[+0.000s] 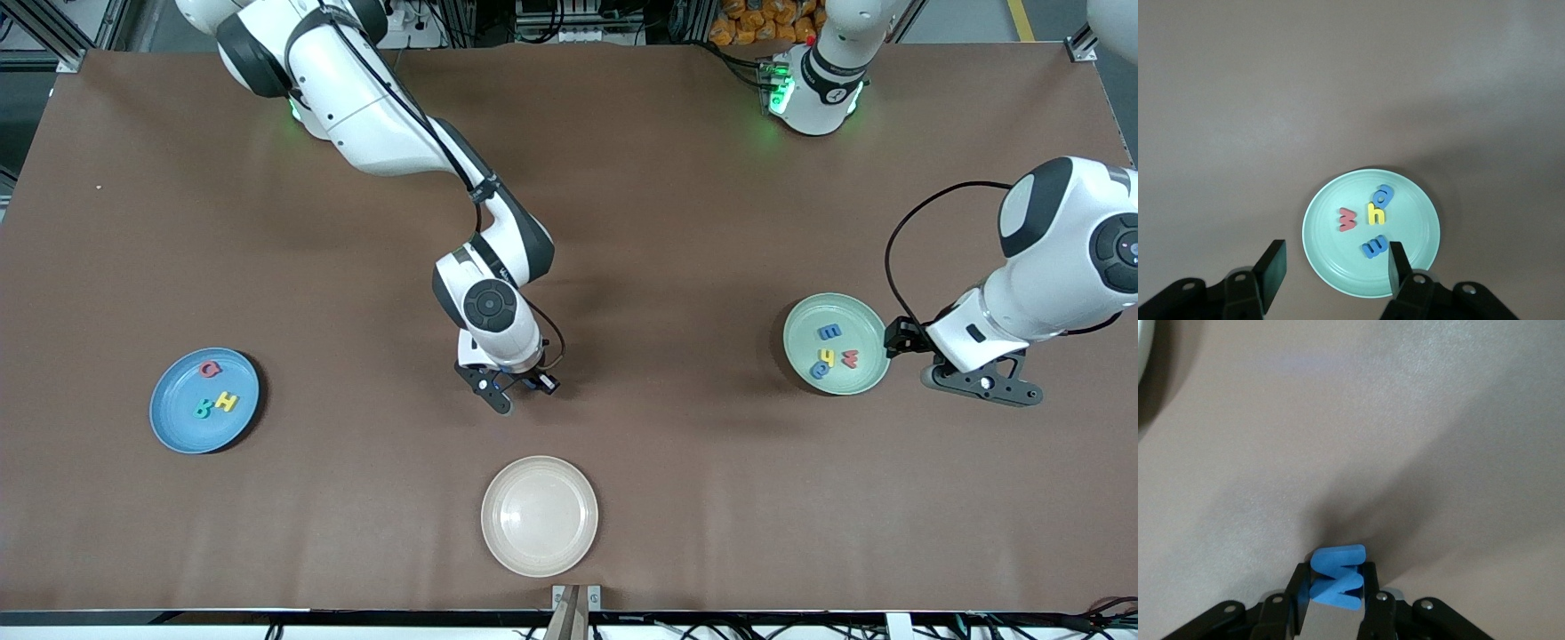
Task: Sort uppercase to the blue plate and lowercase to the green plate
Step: 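Drop the blue M into the blue plate while the left gripper withdraws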
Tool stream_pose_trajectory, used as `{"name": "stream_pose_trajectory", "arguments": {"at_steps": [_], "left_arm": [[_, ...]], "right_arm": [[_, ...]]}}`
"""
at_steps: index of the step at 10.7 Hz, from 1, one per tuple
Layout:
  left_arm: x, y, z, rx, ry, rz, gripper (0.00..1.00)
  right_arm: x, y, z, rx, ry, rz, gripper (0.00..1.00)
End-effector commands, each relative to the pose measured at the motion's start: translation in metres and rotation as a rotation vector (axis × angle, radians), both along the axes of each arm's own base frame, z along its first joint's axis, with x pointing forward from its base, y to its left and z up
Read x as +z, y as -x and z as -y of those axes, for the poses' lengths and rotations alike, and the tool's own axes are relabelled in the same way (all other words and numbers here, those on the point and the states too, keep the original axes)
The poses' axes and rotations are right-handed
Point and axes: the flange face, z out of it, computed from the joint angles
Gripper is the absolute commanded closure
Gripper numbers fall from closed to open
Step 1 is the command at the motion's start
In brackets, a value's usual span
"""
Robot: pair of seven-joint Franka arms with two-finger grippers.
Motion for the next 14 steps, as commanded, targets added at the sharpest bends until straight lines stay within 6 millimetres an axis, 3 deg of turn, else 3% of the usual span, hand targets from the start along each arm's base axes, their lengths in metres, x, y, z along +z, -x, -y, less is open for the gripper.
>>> {"name": "stream_pose_trajectory", "arguments": {"at_steps": [1, 2, 4, 5, 8, 11, 14], "left_arm": [[0.023, 0.005, 0.006, 0.015, -0.024, 0.013, 0.3], [0.03, 0.003, 0.003, 0.02, -0.029, 0.011, 0.26], [0.047, 0.0, 0.01, 0.011, -0.036, 0.009, 0.0], [0.052, 0.0, 0.018, 0.001, -0.05, 0.004, 0.0], [0.073, 0.0, 0.043, 0.026, -0.091, -0.035, 0.0], [0.086, 0.006, 0.046, 0.089, -0.075, -0.044, 0.0], [0.122, 0.017, 0.038, 0.166, -0.064, -0.001, 0.0]], "right_arm": [[0.013, -0.009, 0.012, 0.029, 0.022, -0.007, 1.0], [0.018, -0.015, 0.028, 0.065, 0.045, -0.04, 1.0], [0.034, -0.032, 0.064, 0.123, 0.062, -0.075, 1.0], [0.04, -0.039, 0.081, 0.156, 0.066, -0.087, 1.0], [0.064, -0.064, 0.162, 0.291, 0.063, -0.146, 1.0], [0.072, -0.067, 0.238, 0.399, 0.051, -0.178, 1.0], [0.082, -0.079, 0.329, 0.561, 0.047, -0.186, 1.0]]}}
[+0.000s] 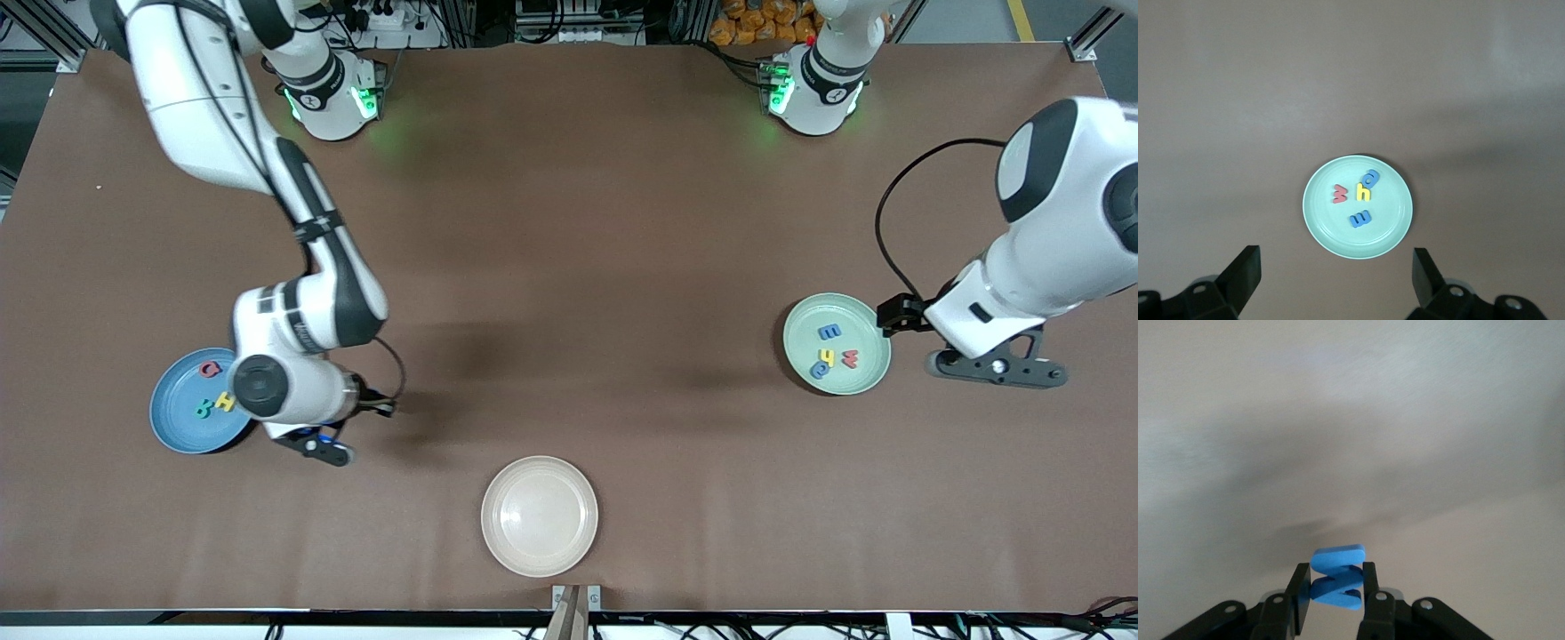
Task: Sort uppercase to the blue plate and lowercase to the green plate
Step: 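Drop the blue M into the blue plate while the left gripper withdraws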
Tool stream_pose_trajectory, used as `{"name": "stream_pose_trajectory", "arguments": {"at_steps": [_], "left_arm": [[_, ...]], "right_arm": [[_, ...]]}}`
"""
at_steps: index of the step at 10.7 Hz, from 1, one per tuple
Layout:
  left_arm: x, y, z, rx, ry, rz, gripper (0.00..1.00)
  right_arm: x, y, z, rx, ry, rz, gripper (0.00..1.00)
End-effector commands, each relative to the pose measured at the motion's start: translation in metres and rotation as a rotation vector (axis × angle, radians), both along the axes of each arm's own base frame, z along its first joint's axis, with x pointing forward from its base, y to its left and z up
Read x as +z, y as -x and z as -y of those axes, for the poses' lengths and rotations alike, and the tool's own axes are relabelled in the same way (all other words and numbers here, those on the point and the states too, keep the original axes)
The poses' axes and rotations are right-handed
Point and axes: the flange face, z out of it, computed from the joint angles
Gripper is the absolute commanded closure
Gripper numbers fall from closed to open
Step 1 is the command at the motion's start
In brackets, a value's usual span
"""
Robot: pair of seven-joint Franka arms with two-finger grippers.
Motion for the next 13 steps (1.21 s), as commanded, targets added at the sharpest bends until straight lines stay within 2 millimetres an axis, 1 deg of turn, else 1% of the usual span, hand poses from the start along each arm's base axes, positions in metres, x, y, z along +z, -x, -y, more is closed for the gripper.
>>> {"name": "stream_pose_trajectory", "arguments": {"at_steps": [1, 2, 3, 4, 5, 7, 8, 9, 10, 11, 12, 13], "left_arm": [[0.037, 0.016, -0.015, 0.075, 0.026, 0.029, 0.0], [0.046, 0.021, -0.024, 0.11, 0.071, 0.033, 0.0], [0.054, 0.028, -0.029, 0.128, 0.087, 0.03, 0.0], [0.057, 0.034, -0.032, 0.134, 0.081, 0.009, 0.0], [0.067, 0.046, -0.033, 0.14, 0.069, 0.002, 0.0], [0.085, 0.061, -0.038, 0.151, 0.054, 0.027, 0.0], [0.095, 0.066, -0.042, 0.157, 0.05, 0.04, 0.0], [0.102, 0.068, -0.043, 0.158, 0.045, 0.045, 0.0], [0.105, 0.068, -0.047, 0.155, 0.045, 0.051, 0.0], [0.11, 0.069, -0.042, 0.144, 0.044, 0.06, 0.0], [0.115, 0.069, -0.049, 0.158, 0.047, 0.069, 0.0], [0.123, 0.073, -0.05, 0.161, 0.052, 0.079, 0.0]], "right_arm": [[0.012, 0.001, 0.07, 0.127, 0.029, -0.008, 1.0], [0.01, -0.002, 0.106, 0.18, 0.058, -0.013, 1.0], [0.01, -0.003, 0.143, 0.227, 0.069, -0.021, 1.0], [0.012, -0.003, 0.166, 0.267, 0.062, -0.025, 1.0], [0.012, -0.002, 0.19, 0.283, 0.06, -0.03, 1.0], [0.01, 0.0, 0.226, 0.312, 0.104, -0.044, 1.0], [0.011, 0.001, 0.245, 0.32, 0.121, -0.046, 0.93], [0.012, 0.002, 0.255, 0.302, 0.116, -0.043, 0.48], [0.012, 0.002, 0.255, 0.293, 0.112, -0.041, 0.0], [0.013, 0.002, 0.252, 0.285, 0.108, -0.044, 0.0], [0.016, 0.002, 0.255, 0.275, 0.101, -0.041, 0.0], [0.018, 0.006, 0.26, 0.267, 0.084, -0.041, 0.0]]}}
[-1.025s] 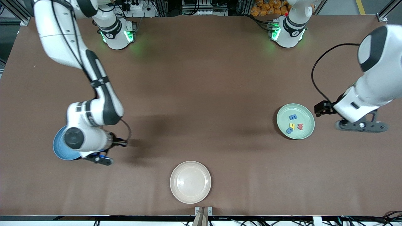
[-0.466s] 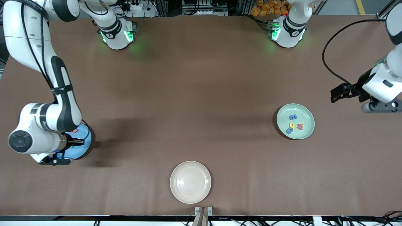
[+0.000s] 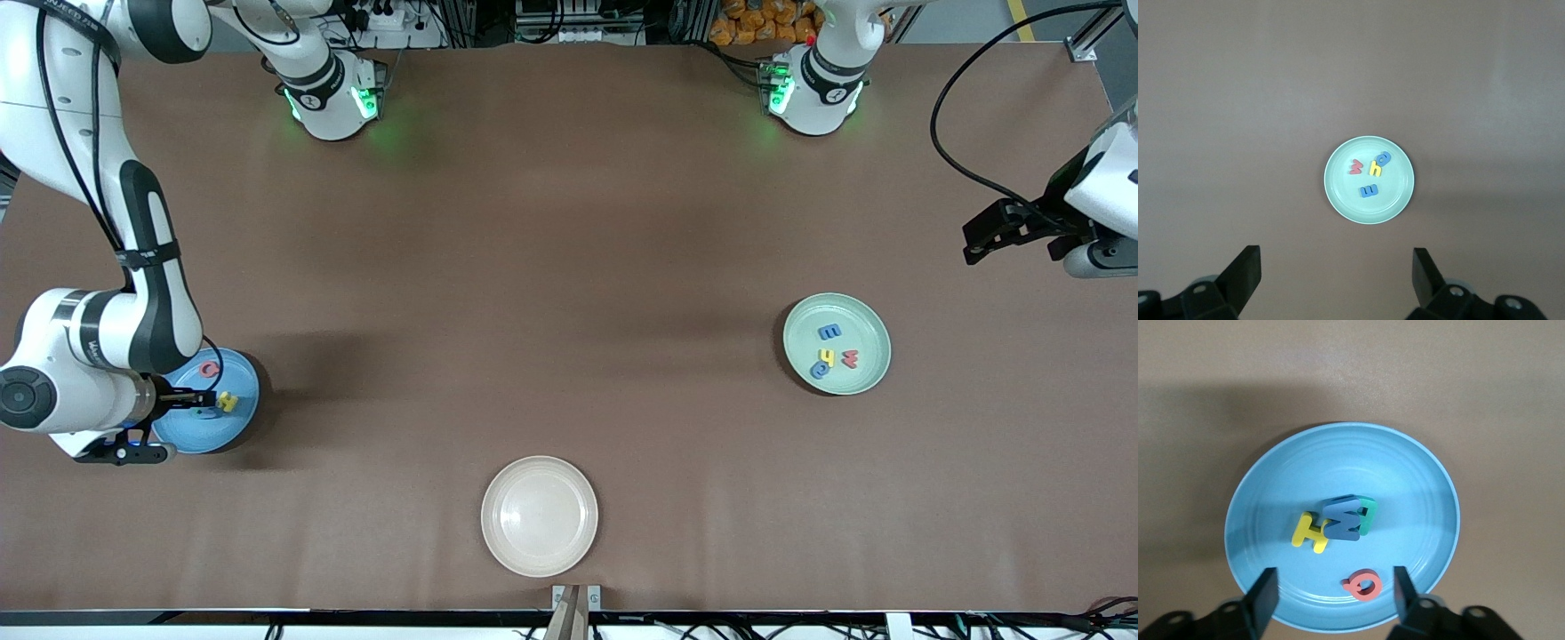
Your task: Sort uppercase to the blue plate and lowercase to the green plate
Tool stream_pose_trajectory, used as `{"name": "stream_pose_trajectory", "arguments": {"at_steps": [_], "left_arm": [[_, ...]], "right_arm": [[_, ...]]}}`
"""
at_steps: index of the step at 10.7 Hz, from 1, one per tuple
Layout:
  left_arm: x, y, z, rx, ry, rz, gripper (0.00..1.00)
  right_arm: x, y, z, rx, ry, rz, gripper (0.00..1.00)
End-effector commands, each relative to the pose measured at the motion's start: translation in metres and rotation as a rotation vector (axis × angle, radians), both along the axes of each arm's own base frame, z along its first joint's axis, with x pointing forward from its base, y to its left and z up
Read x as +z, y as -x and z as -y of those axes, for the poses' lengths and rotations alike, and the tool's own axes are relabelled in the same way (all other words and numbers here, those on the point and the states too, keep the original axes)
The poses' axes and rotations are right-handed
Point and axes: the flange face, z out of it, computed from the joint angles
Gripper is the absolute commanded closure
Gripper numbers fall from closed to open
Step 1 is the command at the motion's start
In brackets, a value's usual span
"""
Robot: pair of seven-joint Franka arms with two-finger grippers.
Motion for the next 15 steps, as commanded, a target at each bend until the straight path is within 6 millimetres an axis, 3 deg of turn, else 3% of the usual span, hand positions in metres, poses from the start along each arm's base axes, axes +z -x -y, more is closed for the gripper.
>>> {"name": "stream_pose_trajectory", "arguments": {"at_steps": [1, 3, 6, 9, 11, 15], "left_arm": [[0.013, 0.011, -0.005, 0.005, 0.023, 0.001, 0.0], [0.021, 0.014, -0.008, 0.011, 0.023, -0.016, 0.0], [0.02, 0.018, -0.01, 0.014, 0.027, -0.055, 0.0], [0.019, 0.021, -0.013, 0.017, 0.021, -0.068, 0.0], [0.02, 0.021, -0.015, -0.016, 0.011, -0.069, 0.0], [0.025, 0.022, -0.022, -0.003, 0.01, -0.074, 0.0]], "right_arm": [[0.019, 0.019, 0.008, -0.007, -0.042, -0.003, 0.0], [0.024, 0.048, 0.002, -0.003, -0.062, -0.003, 0.0], [0.028, 0.107, -0.017, 0.03, -0.073, 0.101, 0.0], [0.05, 0.142, -0.029, 0.051, -0.08, 0.11, 0.0], [0.072, 0.145, -0.049, 0.085, -0.08, 0.126, 0.0], [0.125, 0.143, -0.068, 0.111, -0.077, 0.218, 0.0]]}}
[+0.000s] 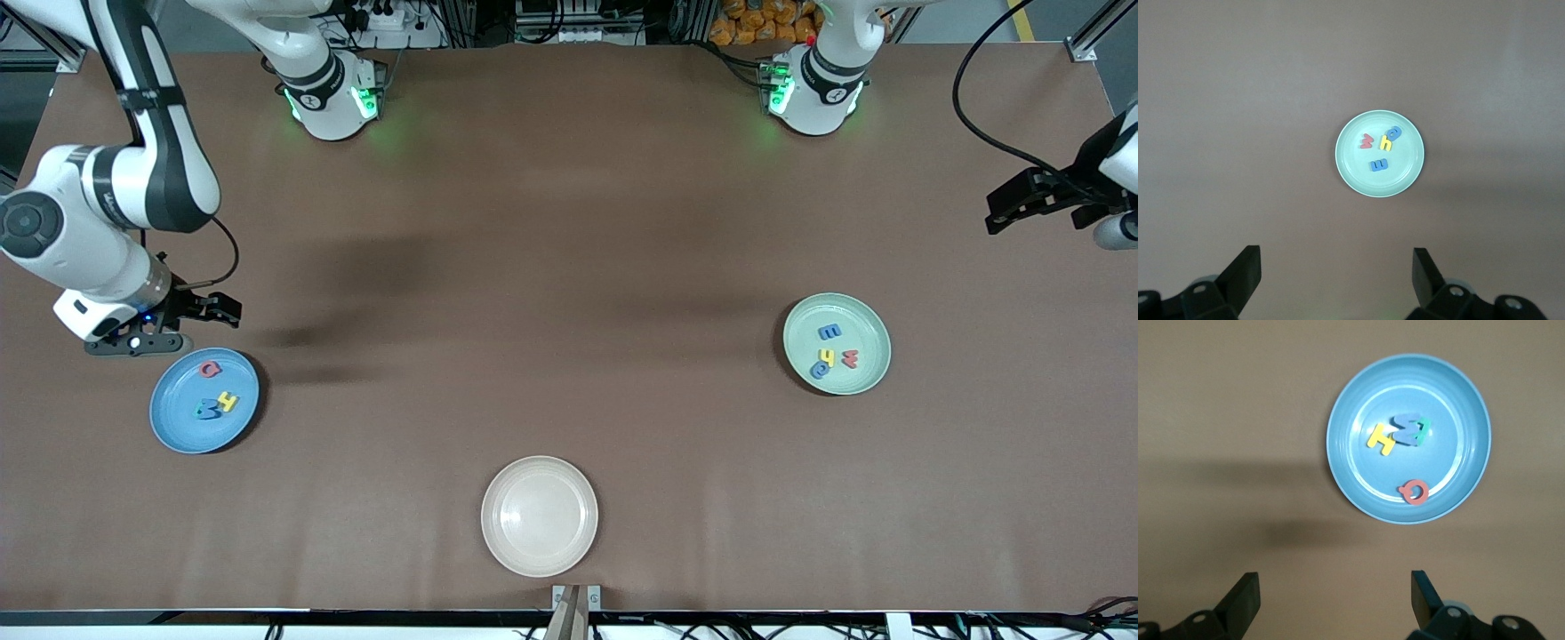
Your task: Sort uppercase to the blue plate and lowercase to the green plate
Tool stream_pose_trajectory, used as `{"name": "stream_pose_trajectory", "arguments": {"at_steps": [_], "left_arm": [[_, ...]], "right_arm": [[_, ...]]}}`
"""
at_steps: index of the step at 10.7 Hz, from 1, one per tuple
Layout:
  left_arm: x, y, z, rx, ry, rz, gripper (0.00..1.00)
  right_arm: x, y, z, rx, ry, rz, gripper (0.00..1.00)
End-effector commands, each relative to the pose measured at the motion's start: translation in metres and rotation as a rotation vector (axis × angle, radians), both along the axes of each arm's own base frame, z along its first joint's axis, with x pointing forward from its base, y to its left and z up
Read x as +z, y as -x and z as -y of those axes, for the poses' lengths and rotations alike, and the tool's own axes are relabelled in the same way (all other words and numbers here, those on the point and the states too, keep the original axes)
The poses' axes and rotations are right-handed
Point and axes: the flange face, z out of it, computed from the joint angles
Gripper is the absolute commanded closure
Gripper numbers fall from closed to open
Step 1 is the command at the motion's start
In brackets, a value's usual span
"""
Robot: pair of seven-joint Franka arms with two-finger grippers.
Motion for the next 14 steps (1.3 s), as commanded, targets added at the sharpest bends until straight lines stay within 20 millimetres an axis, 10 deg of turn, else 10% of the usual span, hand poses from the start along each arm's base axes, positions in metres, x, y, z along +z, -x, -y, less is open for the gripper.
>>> {"name": "stream_pose_trajectory", "arguments": {"at_steps": [1, 10, 14], "left_arm": [[0.01, 0.005, -0.001, -0.014, 0.013, -0.004, 0.0], [0.014, 0.007, -0.007, -0.002, 0.011, -0.013, 0.0], [0.018, 0.008, -0.007, -0.002, 0.011, -0.014, 0.0]], "right_arm": [[0.046, 0.006, -0.017, 0.017, -0.01, 0.026, 0.0], [0.252, -0.002, -0.042, 0.012, -0.067, -0.029, 0.0], [0.311, 0.009, -0.048, 0.015, -0.085, 0.019, 0.0]]}}
